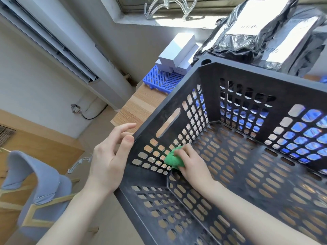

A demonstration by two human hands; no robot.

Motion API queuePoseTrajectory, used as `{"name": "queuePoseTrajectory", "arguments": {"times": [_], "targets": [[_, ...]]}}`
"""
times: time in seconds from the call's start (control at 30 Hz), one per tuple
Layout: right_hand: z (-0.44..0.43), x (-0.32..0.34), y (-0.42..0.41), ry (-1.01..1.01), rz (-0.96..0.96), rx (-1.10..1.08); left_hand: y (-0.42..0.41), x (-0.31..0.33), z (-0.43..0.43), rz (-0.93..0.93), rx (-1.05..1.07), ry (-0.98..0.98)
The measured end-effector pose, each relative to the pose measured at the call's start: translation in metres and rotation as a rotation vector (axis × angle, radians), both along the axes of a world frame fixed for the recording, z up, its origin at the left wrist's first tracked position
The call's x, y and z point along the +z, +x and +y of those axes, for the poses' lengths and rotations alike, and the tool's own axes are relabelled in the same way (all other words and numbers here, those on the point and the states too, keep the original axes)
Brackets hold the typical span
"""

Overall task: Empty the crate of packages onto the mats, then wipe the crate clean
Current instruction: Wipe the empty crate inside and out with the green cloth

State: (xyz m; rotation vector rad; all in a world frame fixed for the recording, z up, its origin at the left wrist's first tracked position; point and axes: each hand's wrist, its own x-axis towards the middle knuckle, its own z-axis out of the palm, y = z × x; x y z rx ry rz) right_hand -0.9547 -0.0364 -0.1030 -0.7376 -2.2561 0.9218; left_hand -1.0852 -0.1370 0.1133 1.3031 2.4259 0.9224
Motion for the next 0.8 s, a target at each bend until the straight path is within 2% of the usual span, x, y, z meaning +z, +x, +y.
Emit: {"name": "queuePoseTrajectory", "arguments": {"times": [0.07, 0.13, 0.4, 0.47, 0.53, 0.63, 0.8], "targets": [[0.002, -0.014, 0.006, -0.042, -0.076, -0.007, 0.000, -0.001, 0.001, -0.003, 0.014, -0.019], [0.004, -0.010, 0.004, -0.066, -0.016, -0.028, -0.001, -0.002, 0.001, 0.010, 0.014, -0.041], [0.012, 0.097, -0.015, 0.000, 0.531, -0.168, -0.002, -0.003, 0.002, 0.039, 0.021, -0.067], [0.018, 0.119, -0.019, 0.040, 0.596, -0.175, -0.002, -0.003, 0.002, 0.051, 0.022, -0.071], [0.025, 0.123, -0.024, 0.097, 0.567, -0.190, -0.002, -0.004, 0.002, 0.062, 0.020, -0.078], [0.030, 0.092, -0.022, 0.177, 0.430, -0.200, -0.002, -0.004, 0.001, 0.057, 0.011, -0.093], [0.030, 0.021, -0.004, 0.060, 0.111, -0.147, -0.003, -0.003, 0.002, 0.067, -0.026, -0.134]]}}
